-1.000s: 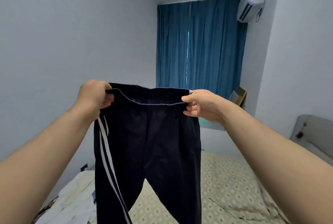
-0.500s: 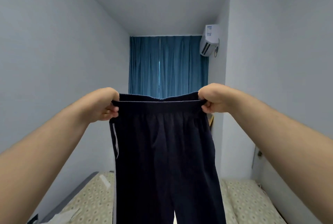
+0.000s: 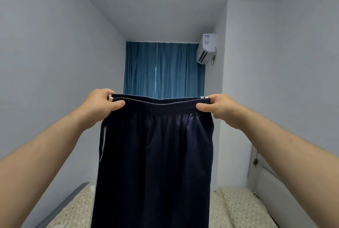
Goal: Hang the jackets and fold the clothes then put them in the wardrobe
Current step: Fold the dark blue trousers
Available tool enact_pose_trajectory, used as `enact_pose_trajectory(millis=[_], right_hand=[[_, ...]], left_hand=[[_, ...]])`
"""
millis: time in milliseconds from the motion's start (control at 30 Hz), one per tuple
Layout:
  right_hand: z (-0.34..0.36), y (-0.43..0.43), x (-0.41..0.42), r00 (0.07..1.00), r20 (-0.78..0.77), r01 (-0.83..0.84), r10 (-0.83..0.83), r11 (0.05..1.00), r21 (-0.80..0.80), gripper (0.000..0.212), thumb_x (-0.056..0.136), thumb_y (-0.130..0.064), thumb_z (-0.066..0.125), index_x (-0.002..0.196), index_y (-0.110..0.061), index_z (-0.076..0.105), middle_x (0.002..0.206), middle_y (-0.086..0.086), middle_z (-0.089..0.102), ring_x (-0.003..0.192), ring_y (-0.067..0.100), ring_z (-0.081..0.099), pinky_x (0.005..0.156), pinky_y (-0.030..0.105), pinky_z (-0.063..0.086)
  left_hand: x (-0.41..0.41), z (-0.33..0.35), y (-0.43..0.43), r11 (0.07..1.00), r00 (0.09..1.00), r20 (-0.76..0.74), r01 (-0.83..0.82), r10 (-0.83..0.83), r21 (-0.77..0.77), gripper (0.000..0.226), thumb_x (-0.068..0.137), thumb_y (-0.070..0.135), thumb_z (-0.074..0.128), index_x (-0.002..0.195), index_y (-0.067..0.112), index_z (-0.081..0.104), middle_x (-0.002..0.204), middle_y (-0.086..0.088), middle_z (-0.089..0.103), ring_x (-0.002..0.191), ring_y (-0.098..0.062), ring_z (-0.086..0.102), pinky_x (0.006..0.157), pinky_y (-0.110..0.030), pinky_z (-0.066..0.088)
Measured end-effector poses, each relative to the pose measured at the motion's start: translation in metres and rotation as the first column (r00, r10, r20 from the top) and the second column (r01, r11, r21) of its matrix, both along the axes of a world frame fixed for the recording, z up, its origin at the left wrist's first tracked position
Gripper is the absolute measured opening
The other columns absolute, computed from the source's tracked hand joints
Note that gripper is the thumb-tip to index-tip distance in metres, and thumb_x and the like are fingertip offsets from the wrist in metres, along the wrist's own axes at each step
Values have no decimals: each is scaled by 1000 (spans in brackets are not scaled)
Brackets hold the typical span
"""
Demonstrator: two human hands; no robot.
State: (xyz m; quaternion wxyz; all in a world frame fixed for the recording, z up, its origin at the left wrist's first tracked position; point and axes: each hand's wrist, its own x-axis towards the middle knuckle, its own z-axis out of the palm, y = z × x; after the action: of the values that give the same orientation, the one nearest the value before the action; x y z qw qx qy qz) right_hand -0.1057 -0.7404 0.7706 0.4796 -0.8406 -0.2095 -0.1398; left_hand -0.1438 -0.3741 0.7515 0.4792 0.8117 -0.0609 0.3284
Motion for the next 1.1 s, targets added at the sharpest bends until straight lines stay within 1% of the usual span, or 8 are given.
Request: enact_pose_trajectory(millis=[133,300,400,500,667,833,933,1100], right_hand=[[-8,11,-3,998,32,-46,45,999,22,17,94,-32,68,96,-17,75,92,0,78,85,15,75,80,32,57],[-10,24,-17,997,69,-51,42,990,132,22,95,-36,65,88,-18,75,89,2,78,84,20,76,69,30,59],[-4,26,-32,997,68,-43,31,982,183,31,91,-43,68,76,-16,75,86,9,78,80,25,76,75,38,60],[5,21,-49,1000,15,-10,8,981,192,41,89,-53,68,62,-21,72,82,12,77,72,25,74,67,36,60],[22,-1,-72,980,-192,-24,60,982,185,49,87,-52,69,96,-5,73,93,15,77,81,28,76,70,36,60],[20,-33,-79,938,-324,-81,126,986,147,42,92,-42,65,97,0,71,98,20,75,83,29,75,67,36,60],[-2,-52,-71,912,-394,-77,112,992,102,35,96,-34,62,97,0,69,100,20,75,83,28,74,73,39,61],[-73,-68,-31,886,-463,4,31,997,75,33,99,-21,60,118,7,62,110,21,73,108,36,68,100,50,52]], left_hand=[[-2,-5,10,999,1000,11,-3,3,44,18,95,30,64,95,12,62,94,-13,69,82,-26,64,79,-46,54],[-11,-4,13,997,992,122,-20,11,71,16,96,28,62,85,16,63,79,-2,68,69,-18,61,62,-32,48],[-22,5,11,996,993,117,-41,31,84,19,96,32,61,84,18,63,77,1,66,67,-16,58,60,-30,44],[-38,17,5,998,999,41,-11,8,60,30,95,37,62,85,10,62,77,-3,65,68,-20,57,64,-31,45],[-66,40,-2,976,957,-251,182,-148,117,30,91,39,67,69,18,64,67,-3,63,56,-15,57,59,-29,44],[-62,33,-14,854,744,-420,463,-520,-236,30,65,36,76,81,11,74,90,-16,73,78,-29,71,70,-36,57],[-40,8,-28,872,748,-450,431,-488,-230,46,47,13,70,89,-4,63,89,-23,66,70,-28,70,74,-37,53],[-6,-72,-56,881,757,-450,398,-474,-258,21,83,6,66,103,-2,64,97,-22,71,83,-30,70,72,-34,60]])
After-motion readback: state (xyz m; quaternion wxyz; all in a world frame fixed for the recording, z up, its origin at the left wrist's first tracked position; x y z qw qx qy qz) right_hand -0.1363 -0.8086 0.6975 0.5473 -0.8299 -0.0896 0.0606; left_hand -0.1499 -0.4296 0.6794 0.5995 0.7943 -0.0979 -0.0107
